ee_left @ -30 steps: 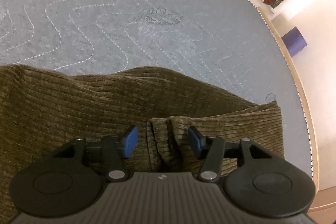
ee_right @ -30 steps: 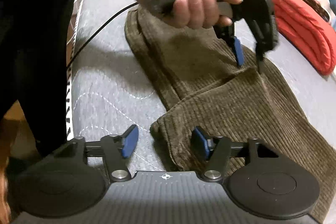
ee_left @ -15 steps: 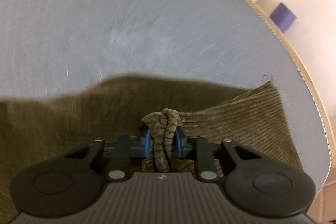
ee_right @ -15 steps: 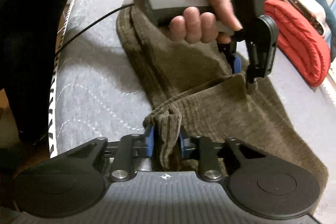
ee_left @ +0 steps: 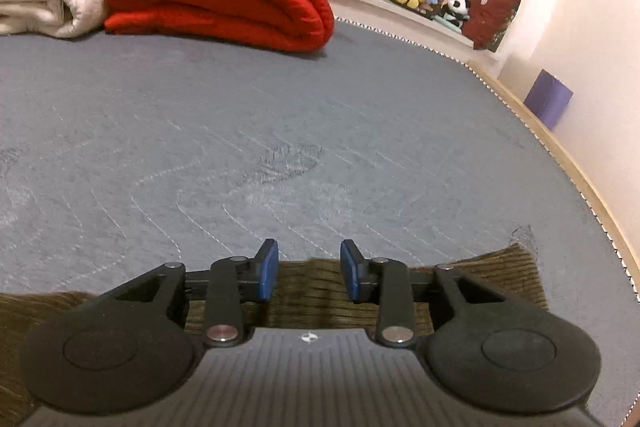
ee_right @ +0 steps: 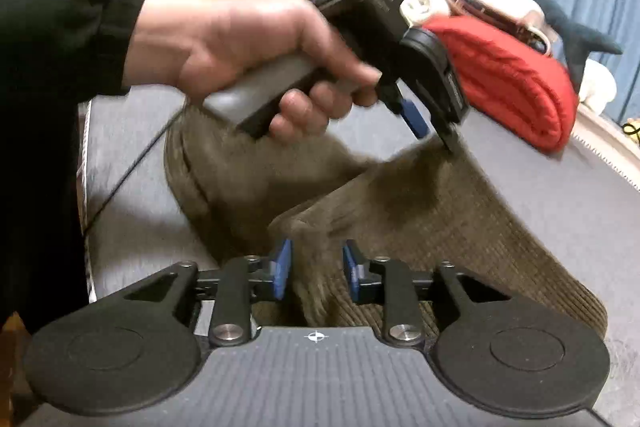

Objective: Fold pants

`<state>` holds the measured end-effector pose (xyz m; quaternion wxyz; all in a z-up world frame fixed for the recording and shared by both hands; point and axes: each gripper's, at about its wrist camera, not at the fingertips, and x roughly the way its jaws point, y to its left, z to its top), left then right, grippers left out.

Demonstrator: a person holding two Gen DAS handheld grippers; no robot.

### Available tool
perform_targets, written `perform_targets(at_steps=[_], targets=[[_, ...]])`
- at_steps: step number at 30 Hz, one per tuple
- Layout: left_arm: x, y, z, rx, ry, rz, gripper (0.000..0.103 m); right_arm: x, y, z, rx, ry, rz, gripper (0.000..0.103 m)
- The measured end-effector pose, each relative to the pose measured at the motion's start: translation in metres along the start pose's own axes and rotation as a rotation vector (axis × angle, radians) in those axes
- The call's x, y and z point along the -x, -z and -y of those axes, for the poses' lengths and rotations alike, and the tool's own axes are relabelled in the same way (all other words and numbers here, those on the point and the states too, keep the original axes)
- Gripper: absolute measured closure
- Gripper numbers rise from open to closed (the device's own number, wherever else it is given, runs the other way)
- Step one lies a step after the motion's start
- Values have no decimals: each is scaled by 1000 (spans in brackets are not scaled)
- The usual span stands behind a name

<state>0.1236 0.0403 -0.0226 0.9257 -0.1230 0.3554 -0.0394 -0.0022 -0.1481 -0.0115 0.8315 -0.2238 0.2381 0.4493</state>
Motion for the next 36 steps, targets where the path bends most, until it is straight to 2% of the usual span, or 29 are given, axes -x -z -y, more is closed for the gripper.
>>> perform_targets(at_steps=[3, 5, 7, 9, 11, 13, 14, 15, 17, 18, 25, 26, 28, 29, 30, 31, 33, 36], targets=[[11, 0, 7, -30, 37, 19, 63, 15, -4, 25, -157, 1, 40, 49], [13, 3, 20, -75, 77, 0, 63, 28, -1, 45, -277, 49, 60, 46], [11, 15, 35, -147, 127, -44, 63, 35, 4, 71, -394, 140, 65, 42], [4, 28, 47, -225, 151, -94, 63, 38, 15, 96, -524, 296, 20, 27], [-11, 45, 54, -304, 121, -169, 63, 35, 31, 115, -639, 450, -62, 25], [-34, 64, 51, -354, 20, -319, 63, 35, 57, 136, -771, 556, -150, 24], [-42, 72, 46, -368, -27, -373, 59, 35, 71, 143, -824, 588, -187, 23], [-43, 75, 43, -372, -29, -362, 52, 35, 84, 150, -868, 612, -229, 22], [-40, 72, 43, -355, -43, -362, 50, 33, 107, 157, -921, 613, -293, 16], [-37, 69, 42, -335, -50, -359, 50, 33, 117, 159, -946, 591, -296, 12], [-24, 64, 47, -318, -42, -302, 50, 37, 142, 174, -1079, 459, -238, 10], [-21, 63, 47, -314, -42, -296, 50, 37, 143, 175, -1084, 435, -230, 12], [-17, 59, 44, -293, -36, -277, 50, 33, 137, 170, -1071, 396, -210, 23], [-18, 54, 44, -284, -32, -272, 50, 34, 135, 167, -1081, 360, -192, 41], [-16, 52, 43, -272, -27, -264, 50, 34, 133, 165, -1092, 355, -180, 51], [-14, 50, 41, -261, -21, -255, 50, 36, 129, 163, -1088, 363, -175, 56], [-8, 45, 41, -247, -7, -244, 50, 41, 124, 162, -1090, 358, -142, 75], [-1, 42, 43, -214, 30, -224, 49, 46, 103, 150, -1001, 395, -98, 79]])
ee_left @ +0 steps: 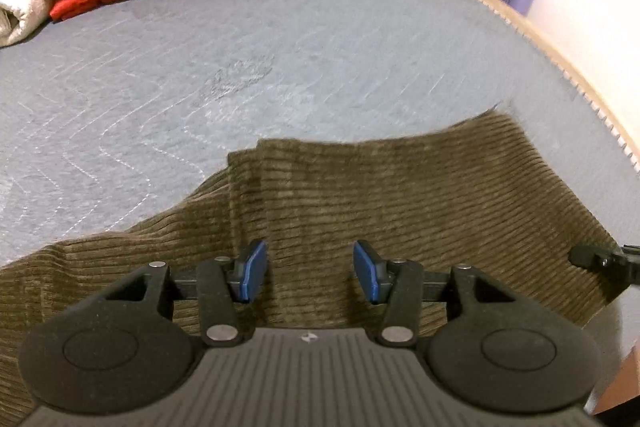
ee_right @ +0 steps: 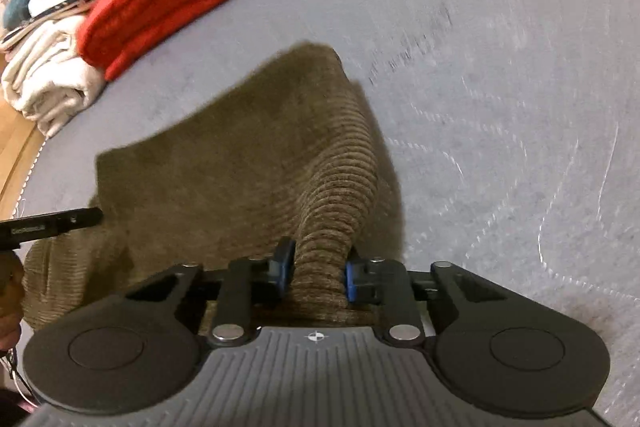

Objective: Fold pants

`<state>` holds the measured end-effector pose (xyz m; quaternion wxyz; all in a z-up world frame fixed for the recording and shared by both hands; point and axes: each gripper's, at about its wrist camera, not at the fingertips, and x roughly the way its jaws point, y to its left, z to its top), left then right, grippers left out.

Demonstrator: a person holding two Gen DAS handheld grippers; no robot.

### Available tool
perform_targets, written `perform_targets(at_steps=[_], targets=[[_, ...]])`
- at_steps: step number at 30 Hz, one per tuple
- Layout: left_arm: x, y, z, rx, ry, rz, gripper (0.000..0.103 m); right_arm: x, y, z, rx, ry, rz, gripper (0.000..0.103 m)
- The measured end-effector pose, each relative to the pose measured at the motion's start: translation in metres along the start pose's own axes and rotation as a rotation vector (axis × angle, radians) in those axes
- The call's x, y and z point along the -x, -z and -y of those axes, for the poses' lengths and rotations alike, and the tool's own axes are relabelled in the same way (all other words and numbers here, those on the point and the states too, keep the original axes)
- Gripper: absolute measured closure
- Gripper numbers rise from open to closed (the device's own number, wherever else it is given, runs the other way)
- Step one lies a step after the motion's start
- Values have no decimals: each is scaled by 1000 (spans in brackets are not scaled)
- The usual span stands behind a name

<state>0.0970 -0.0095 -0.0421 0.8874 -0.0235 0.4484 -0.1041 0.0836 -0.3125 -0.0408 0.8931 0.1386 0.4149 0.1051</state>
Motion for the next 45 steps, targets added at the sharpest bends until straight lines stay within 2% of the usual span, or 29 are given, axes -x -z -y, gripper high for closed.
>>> perform_targets(at_steps=[2, 4, 7, 10, 12, 17, 18, 19, 20, 21, 22, 25, 26, 27, 29, 32, 35, 38, 41, 42, 44, 45], targets=[[8, -2, 2, 37, 71, 27, 46, 19, 3, -28, 103, -7, 76, 80], [14, -5, 7, 71, 163, 55, 36, 37, 10, -61, 234, -46, 154, 81], [28, -9, 11, 139, 362, 90, 21, 57, 31, -112, 459, -122, 242, 81], [36, -12, 17, 175, 513, 119, 18, 57, 57, -151, 632, -156, 256, 81], [35, -12, 23, 163, 544, 110, 18, 54, 70, -166, 704, -158, 258, 81], [26, -9, 42, 68, 400, 96, 18, 51, 87, -192, 833, -160, 273, 81], [24, -9, 43, 59, 344, 97, 29, 49, 88, -195, 845, -159, 274, 81], [22, -9, 41, 64, 303, 92, 51, 48, 89, -197, 855, -159, 273, 81], [20, -9, 37, 78, 279, 82, 63, 48, 92, -197, 861, -160, 270, 81], [18, -9, 31, 95, 262, 72, 79, 47, 92, -200, 867, -157, 264, 81], [17, -8, 27, 104, 245, 65, 82, 45, 90, -202, 867, -151, 257, 80], [18, -4, 4, 119, 213, 70, 84, 44, 75, -200, 807, -195, 228, 70], [21, -3, -4, 128, 206, 74, 84, 47, 69, -202, 782, -213, 222, 58], [24, -2, -16, 148, 194, 80, 84, 52, 60, -203, 739, -245, 219, 38], [35, -1, -47, 203, 178, 86, 84, 60, 41, -200, 637, -326, 223, 17], [53, 0, -91, 289, 137, 90, 84, 67, 11, -194, 483, -403, 230, 15], [75, 12, -140, 361, 76, 96, 84, 53, -4, -188, 387, -372, 221, 14], [97, 25, -178, 413, 25, 106, 84, 14, -5, -187, 297, -304, 129, 13], [120, 38, -220, 468, -49, 113, 83, -25, -2, -189, 212, -284, 11, 13], [127, 41, -234, 486, -66, 115, 81, -35, 1, -190, 193, -284, -24, 13], [136, 47, -258, 526, -104, 115, 69, -48, 12, -196, 170, -294, -71, 13], [136, 50, -270, 556, -121, 102, 54, -55, 15, -201, 164, -304, -92, 13]])
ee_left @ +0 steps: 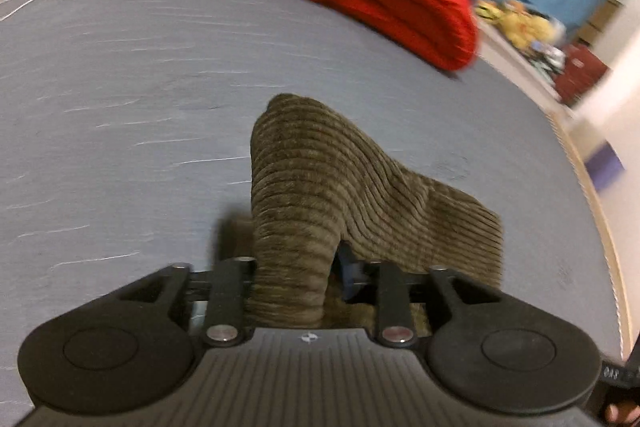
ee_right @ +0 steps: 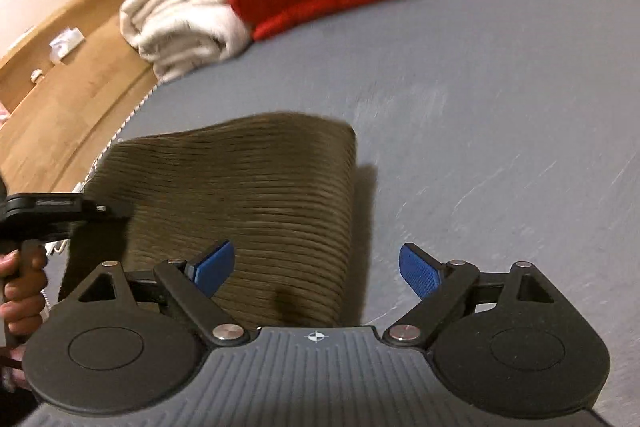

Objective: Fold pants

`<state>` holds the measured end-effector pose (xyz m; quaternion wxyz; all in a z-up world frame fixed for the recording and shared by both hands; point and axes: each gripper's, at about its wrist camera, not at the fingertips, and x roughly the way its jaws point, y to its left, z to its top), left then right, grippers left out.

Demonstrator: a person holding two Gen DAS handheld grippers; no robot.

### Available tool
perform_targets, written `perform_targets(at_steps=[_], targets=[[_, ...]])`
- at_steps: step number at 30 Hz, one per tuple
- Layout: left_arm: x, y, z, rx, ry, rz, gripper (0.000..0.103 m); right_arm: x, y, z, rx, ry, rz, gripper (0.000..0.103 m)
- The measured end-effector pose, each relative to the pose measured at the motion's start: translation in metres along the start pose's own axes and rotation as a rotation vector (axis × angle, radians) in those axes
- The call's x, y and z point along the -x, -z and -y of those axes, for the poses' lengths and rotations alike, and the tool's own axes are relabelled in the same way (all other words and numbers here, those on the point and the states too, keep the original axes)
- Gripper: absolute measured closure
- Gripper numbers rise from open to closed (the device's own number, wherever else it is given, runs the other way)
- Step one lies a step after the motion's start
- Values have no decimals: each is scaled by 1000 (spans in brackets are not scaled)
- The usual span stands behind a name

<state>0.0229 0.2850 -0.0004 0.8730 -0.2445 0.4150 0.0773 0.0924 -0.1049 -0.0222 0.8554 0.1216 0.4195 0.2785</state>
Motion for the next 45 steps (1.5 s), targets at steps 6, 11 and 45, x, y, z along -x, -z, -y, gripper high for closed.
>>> perform_targets(at_steps=[6, 11, 45], targets=[[-24, -11, -32, 57, -80, -79, 10, -39, 6, -11, -51, -57, -90, 10], [-44, -6, -49, 134, 56, -178, 9, -66, 7, -9, -76, -44, -151, 9], [-77, 70, 262, -364, 164, -8, 32, 164, -8, 196, -103, 349, 224, 56]])
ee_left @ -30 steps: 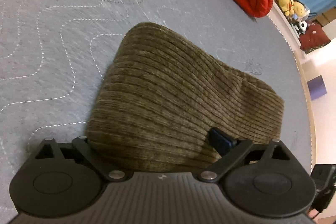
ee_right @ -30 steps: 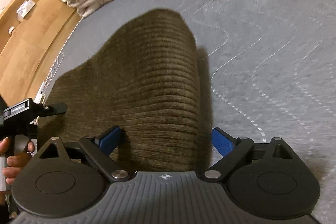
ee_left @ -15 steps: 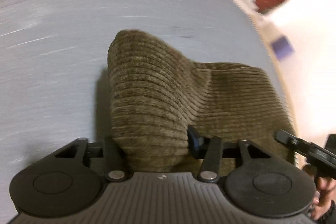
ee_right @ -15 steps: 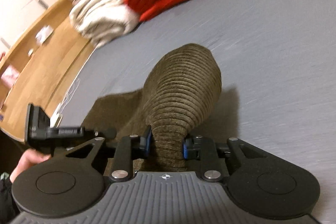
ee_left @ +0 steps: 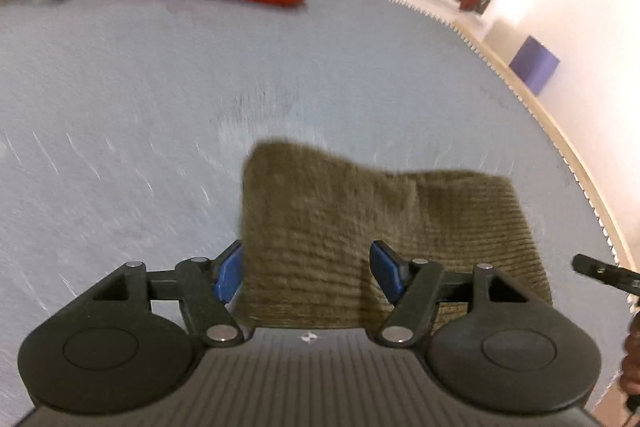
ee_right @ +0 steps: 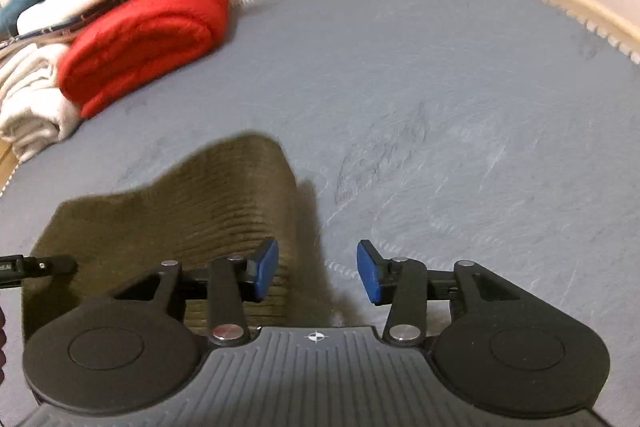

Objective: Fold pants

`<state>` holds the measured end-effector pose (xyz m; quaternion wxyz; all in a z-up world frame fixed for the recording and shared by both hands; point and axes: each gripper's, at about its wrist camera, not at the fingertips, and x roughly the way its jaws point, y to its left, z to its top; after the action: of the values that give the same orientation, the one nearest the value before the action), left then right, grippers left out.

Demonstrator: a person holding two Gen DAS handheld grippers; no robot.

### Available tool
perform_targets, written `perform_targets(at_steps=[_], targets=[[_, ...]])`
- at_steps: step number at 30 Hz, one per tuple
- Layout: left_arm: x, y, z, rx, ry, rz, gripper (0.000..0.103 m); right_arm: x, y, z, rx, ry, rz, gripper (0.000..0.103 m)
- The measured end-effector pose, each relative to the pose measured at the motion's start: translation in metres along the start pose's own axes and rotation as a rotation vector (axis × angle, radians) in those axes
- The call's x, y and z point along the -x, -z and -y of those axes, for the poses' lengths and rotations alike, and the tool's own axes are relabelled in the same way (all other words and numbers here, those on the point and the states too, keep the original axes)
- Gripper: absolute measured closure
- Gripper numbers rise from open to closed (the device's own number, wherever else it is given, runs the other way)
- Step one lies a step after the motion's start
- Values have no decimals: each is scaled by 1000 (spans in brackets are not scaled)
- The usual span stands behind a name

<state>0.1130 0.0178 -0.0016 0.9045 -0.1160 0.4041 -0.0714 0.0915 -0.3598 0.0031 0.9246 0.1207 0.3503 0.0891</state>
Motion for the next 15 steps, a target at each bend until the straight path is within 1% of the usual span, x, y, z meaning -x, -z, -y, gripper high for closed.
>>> perform_targets(at_steps=[1, 2, 4, 5, 7, 8, 9, 10, 11, 12, 13, 15], targets=[[11, 1, 2, -38, -13, 37, 32, 9, 2, -7, 46, -43, 12, 56], [18, 1, 5, -74, -22, 68, 36, 16, 5, -16, 100, -78, 21, 56], [29, 2, 8, -126, -5, 95, 54, 22, 18, -45, 227, -154, 18, 56], [32, 5, 8, -142, 18, 97, 58, 22, 27, -57, 284, -199, 0, 56], [37, 8, 9, -176, 73, 82, 76, 18, 49, -80, 412, -270, -60, 58], [36, 12, 12, -214, 109, 68, 78, 14, 60, -87, 477, -276, -103, 58], [32, 17, 14, -251, 121, 52, 78, 7, 73, -94, 536, -262, -166, 58], [23, 23, 16, -310, 91, 10, 83, -1, 83, -103, 575, -232, -211, 58], [9, 25, 17, -351, 38, -28, 83, -7, 90, -108, 605, -206, -233, 57], [-5, 31, 12, -363, -19, -83, 82, -9, 94, -112, 622, -196, -237, 57], [-8, 31, 7, -331, -20, -98, 82, -10, 92, -115, 624, -200, -245, 57], [-4, 24, 2, -257, 0, -105, 82, -10, 82, -116, 588, -221, -271, 58]])
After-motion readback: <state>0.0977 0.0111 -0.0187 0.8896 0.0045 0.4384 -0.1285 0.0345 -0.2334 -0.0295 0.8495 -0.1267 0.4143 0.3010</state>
